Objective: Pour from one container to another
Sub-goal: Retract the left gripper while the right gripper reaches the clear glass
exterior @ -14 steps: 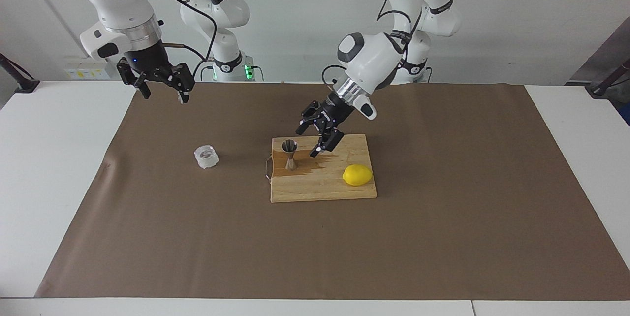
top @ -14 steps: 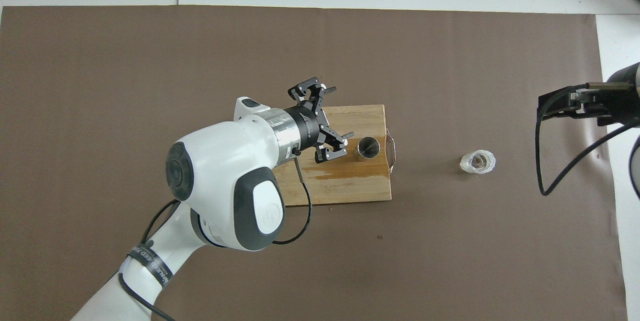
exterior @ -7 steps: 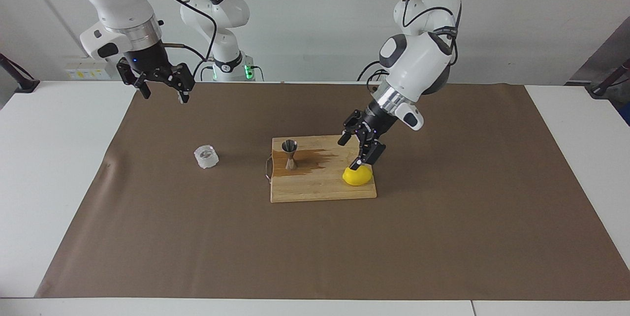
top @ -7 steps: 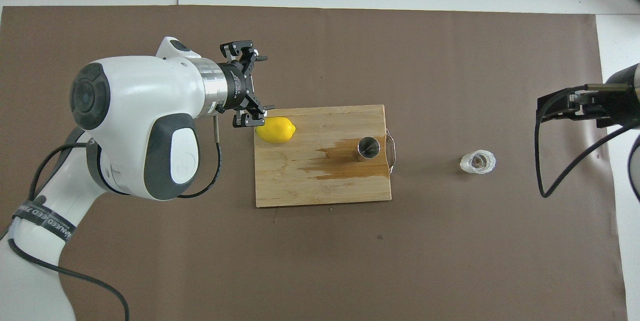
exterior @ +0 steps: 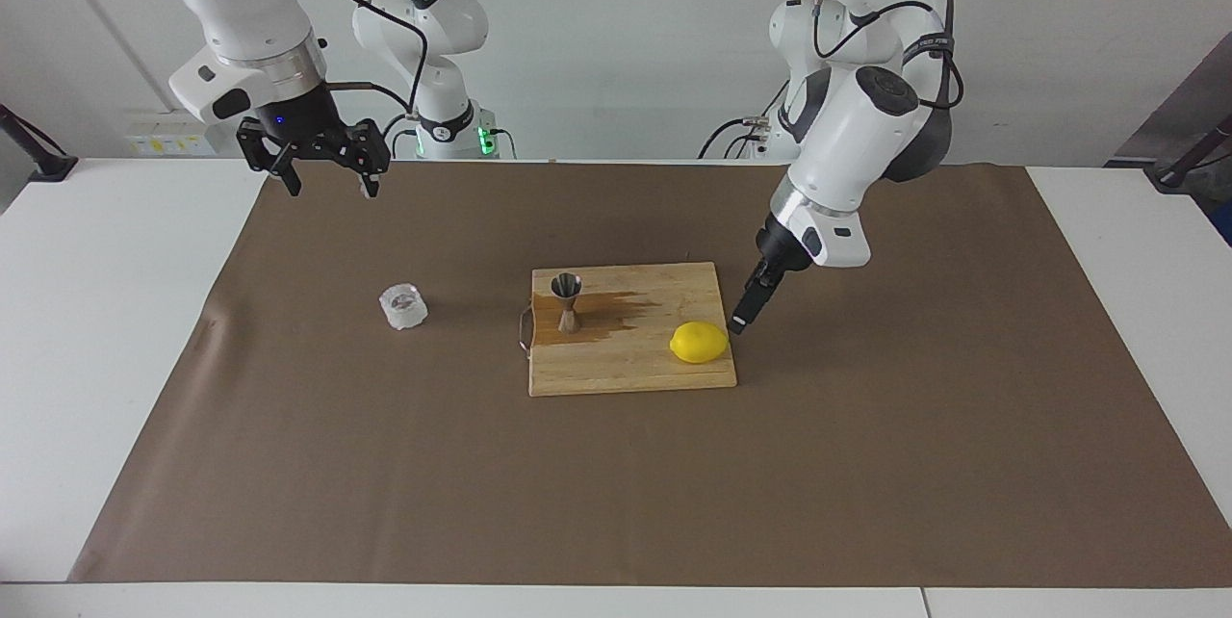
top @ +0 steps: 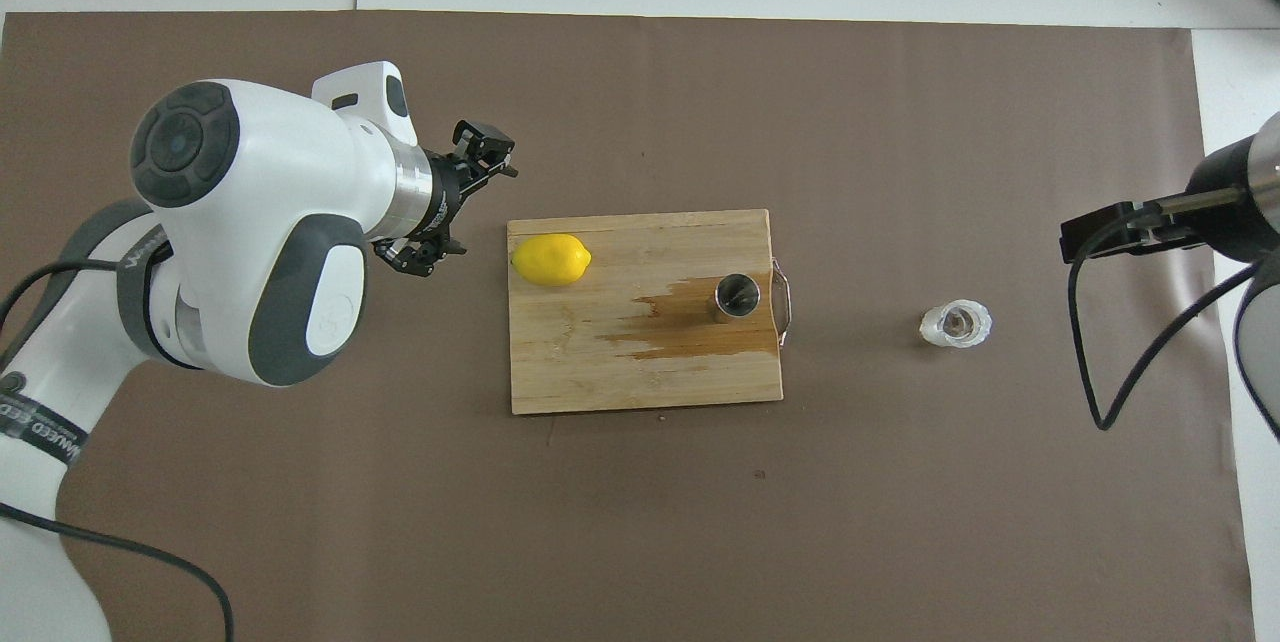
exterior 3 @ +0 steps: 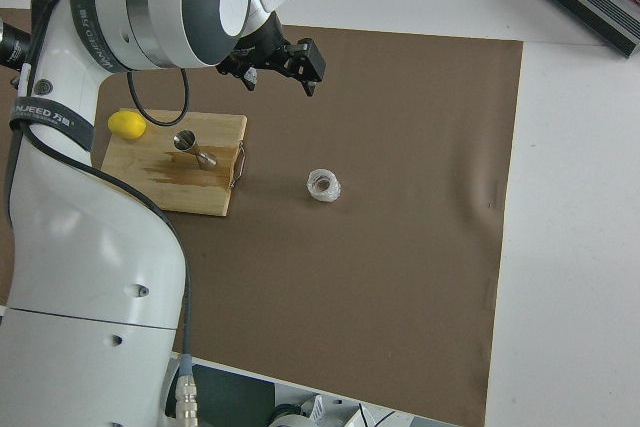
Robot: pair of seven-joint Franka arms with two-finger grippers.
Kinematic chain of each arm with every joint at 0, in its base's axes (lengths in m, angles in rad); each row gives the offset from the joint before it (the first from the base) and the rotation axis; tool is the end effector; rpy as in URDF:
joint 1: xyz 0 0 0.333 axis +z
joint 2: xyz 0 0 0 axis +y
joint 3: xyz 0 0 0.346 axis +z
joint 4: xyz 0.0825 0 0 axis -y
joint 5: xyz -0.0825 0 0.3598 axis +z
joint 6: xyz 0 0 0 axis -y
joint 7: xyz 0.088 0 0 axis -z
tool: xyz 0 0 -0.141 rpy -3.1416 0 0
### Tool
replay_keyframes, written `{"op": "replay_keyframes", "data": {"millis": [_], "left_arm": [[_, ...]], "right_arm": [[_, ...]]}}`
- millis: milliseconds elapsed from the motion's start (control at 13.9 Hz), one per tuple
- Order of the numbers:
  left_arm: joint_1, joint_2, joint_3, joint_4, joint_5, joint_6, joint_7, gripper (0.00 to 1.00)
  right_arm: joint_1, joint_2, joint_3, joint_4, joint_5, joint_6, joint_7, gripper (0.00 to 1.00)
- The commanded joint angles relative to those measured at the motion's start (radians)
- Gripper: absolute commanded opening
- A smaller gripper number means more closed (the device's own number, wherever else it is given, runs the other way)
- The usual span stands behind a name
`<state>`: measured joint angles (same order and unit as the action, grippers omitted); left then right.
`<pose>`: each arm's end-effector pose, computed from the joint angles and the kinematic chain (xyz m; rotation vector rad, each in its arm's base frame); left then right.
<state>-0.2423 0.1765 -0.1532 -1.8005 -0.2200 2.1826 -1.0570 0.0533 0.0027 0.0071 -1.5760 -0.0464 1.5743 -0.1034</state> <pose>0.5691 -0.2472 0.4757 2.6309 1.0733 0.0120 0.5307 0.0255 0.6172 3.0849 0.2536 -0.0084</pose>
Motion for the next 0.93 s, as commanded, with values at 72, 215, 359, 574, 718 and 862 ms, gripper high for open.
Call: {"op": "replay_keyframes", "data": {"millis": [72, 215, 359, 574, 718, 862], "left_arm": [[0.070, -0.049, -0.002, -0.005, 0.066, -0.165, 0.372, 1.00], [0.077, -0.060, -0.003, -0.005, 0.204, -0.240, 0.565, 1.00], [0.099, -0.081, 0.001, -0.005, 0.218, -0.292, 0.710, 1.00], [0.188, -0.124, 0.001, -0.003, 0.218, -0.372, 0.973, 1.00], [0.245, -0.167, 0.000, -0.005, 0.218, -0.411, 1.035, 1.00], [0.297, -0.205, 0.001, 0.003, 0.218, -0.437, 1.101, 1.00]], "right_arm": [[-0.009, -0.114, 0.004, -0.224, 0.033, 0.133, -0.379, 1.00], [-0.007, -0.136, 0.004, -0.295, 0.037, 0.189, -0.593, 1.00], [-0.012, -0.130, 0.004, -0.328, 0.045, 0.254, -0.863, 1.00], [-0.026, -0.086, 0.002, -0.396, 0.048, 0.358, -1.224, 1.00], [-0.027, -0.041, 0.004, -0.424, 0.060, 0.414, -1.330, 1.00], [-0.044, 0.026, 0.002, -0.424, 0.106, 0.426, -1.456, 1.00]]}}
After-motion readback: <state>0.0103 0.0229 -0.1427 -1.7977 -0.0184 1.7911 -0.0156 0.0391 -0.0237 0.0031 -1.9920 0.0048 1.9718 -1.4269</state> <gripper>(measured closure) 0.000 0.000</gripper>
